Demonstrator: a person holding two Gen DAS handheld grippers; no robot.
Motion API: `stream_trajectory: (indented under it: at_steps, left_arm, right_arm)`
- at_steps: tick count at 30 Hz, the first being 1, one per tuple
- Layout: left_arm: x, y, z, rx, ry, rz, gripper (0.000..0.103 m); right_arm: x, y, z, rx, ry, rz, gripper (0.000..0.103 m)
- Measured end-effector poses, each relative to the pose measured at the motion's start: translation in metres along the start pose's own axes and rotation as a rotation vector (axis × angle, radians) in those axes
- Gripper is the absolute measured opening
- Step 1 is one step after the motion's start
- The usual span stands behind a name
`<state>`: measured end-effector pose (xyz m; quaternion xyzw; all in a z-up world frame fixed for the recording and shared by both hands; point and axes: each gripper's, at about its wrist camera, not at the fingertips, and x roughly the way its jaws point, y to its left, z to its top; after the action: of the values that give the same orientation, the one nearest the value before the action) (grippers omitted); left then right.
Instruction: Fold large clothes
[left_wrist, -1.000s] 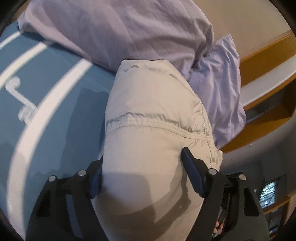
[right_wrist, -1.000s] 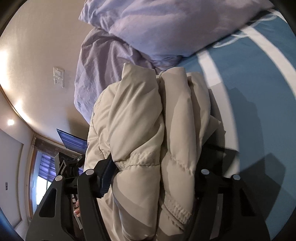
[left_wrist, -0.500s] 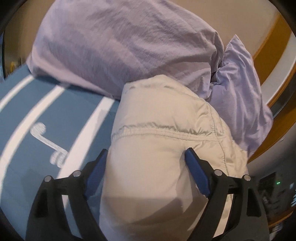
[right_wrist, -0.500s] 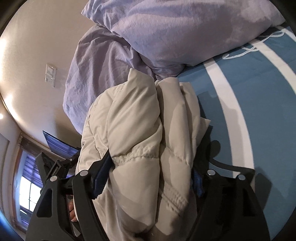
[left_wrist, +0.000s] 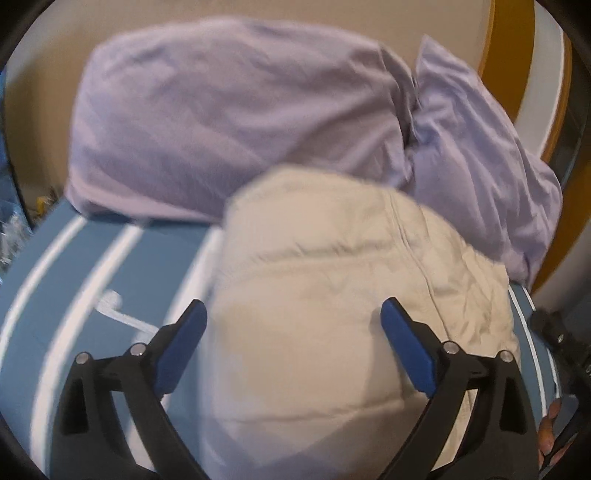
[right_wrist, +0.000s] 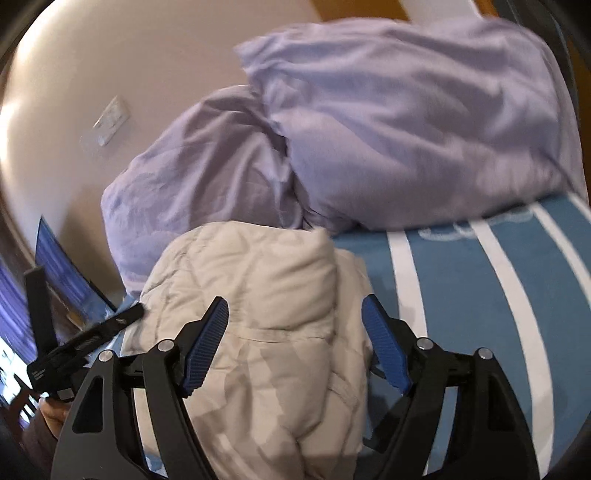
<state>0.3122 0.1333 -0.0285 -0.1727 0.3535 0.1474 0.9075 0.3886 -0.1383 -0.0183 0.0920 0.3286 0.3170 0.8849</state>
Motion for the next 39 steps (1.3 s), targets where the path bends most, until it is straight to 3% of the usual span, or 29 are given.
stream_trajectory:
  at_steps: [3,6,14,16,19,25,29,32,39]
  left_arm:
    - [0.005,-0.007,-0.009,0.034,-0.014,0.020,0.095]
    - [0.004,-0.006,-0.010,0.036,-0.008,0.011,0.095]
    - [-0.022,-0.001,-0.024,0.022,-0.019,-0.016,0.096]
    - [-0.036,0.000,-0.032,0.039,-0.028,-0.001,0.099]
    - [-0.059,0.001,-0.048,0.087,-0.040,0.057,0.101]
    - [-0.102,0.009,-0.091,0.106,-0.032,0.099,0.101]
    - [-0.130,0.013,-0.125,0.070,-0.025,0.080,0.101]
    - [-0.143,0.013,-0.146,0.046,-0.012,0.048,0.101]
    - [-0.161,0.004,-0.170,0.057,0.040,0.078,0.101]
  right_arm:
    - [0.010,0.021,-0.007,-0.117,0.012,-0.035,0.060]
    - [0.035,0.027,-0.021,-0.172,0.097,-0.098,0.055]
    - [0.041,0.015,-0.031,-0.115,0.148,-0.122,0.055]
    - [0.025,0.022,-0.035,-0.133,0.126,-0.144,0.060]
    - [0.000,0.031,-0.043,-0.150,0.100,-0.172,0.099]
    - [-0.042,0.044,-0.066,-0.147,0.130,-0.161,0.102]
    - [-0.069,0.051,-0.087,-0.127,0.154,-0.123,0.102]
    - [-0.091,0.062,-0.101,-0.142,0.151,-0.142,0.102]
    - [-0.126,0.070,-0.118,-0.115,0.143,-0.147,0.102]
